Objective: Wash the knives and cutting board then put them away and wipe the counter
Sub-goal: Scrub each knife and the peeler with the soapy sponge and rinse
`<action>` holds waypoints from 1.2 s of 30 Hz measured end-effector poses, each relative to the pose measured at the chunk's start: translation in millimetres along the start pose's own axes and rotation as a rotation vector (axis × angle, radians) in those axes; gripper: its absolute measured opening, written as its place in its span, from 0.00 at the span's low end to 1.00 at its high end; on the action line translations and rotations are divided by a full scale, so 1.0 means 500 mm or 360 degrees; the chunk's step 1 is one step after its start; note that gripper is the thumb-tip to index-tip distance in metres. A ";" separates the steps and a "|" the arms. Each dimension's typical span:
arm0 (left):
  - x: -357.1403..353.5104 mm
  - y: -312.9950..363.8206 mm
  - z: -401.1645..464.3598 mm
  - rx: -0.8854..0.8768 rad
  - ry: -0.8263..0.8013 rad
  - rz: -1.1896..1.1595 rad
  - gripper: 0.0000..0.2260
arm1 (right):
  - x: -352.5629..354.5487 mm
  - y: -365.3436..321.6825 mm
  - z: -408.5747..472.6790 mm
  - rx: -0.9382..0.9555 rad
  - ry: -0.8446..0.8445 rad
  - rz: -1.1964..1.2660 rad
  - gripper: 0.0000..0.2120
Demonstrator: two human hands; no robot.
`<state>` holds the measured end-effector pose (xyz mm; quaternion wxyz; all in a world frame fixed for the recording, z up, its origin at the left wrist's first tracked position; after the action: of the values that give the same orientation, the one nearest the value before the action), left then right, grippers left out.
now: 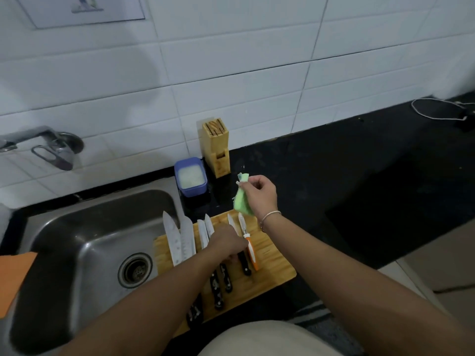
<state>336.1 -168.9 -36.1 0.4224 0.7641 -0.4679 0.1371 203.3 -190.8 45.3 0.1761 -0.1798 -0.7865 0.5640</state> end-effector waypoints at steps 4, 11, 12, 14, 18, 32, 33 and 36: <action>0.049 -0.029 -0.015 -0.0068 0.0084 -0.0268 0.09 | -0.079 -0.014 -0.003 0.0025 -0.0088 -0.0001 0.06; 0.233 -0.123 -0.034 -0.0141 0.0535 -0.0798 0.11 | -0.272 -0.050 -0.033 -0.0016 -0.0316 0.0084 0.05; 0.261 -0.141 -0.036 -0.0136 0.0623 -0.0886 0.10 | -0.298 -0.057 -0.036 -0.0035 -0.0338 0.0112 0.05; 0.313 -0.186 -0.039 -0.0105 0.0827 -0.1061 0.08 | -0.341 -0.069 -0.038 -0.0043 -0.0369 0.0152 0.07; 0.401 -0.284 -0.049 -0.0050 0.1194 -0.1289 0.05 | -0.404 -0.078 -0.039 -0.0051 -0.0400 0.0117 0.09; 0.559 -0.438 -0.021 0.0191 0.1411 -0.0382 0.08 | -0.490 -0.017 -0.030 -0.0157 -0.0446 -0.0002 0.08; 0.563 -0.443 -0.020 0.0171 0.1430 -0.0324 0.08 | -0.491 -0.016 -0.030 -0.0163 -0.0454 0.0000 0.07; 0.575 -0.455 -0.018 0.0120 0.1500 -0.0297 0.08 | -0.490 -0.011 -0.029 -0.0169 -0.0451 -0.0010 0.04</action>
<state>677.5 -287.8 25.6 0.5709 0.6722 -0.1496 0.4470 423.8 -298.7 36.5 0.0554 -0.1048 -0.8327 0.5409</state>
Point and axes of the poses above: each hand's wrist, its own z-axis towards the middle knuckle, its own x-axis out of the back of the hand, y = z × x, the point moved 6 cm from there along z, towards the middle knuckle, and after that the axes turned 4 degrees about -x, right-handed, at the moved point
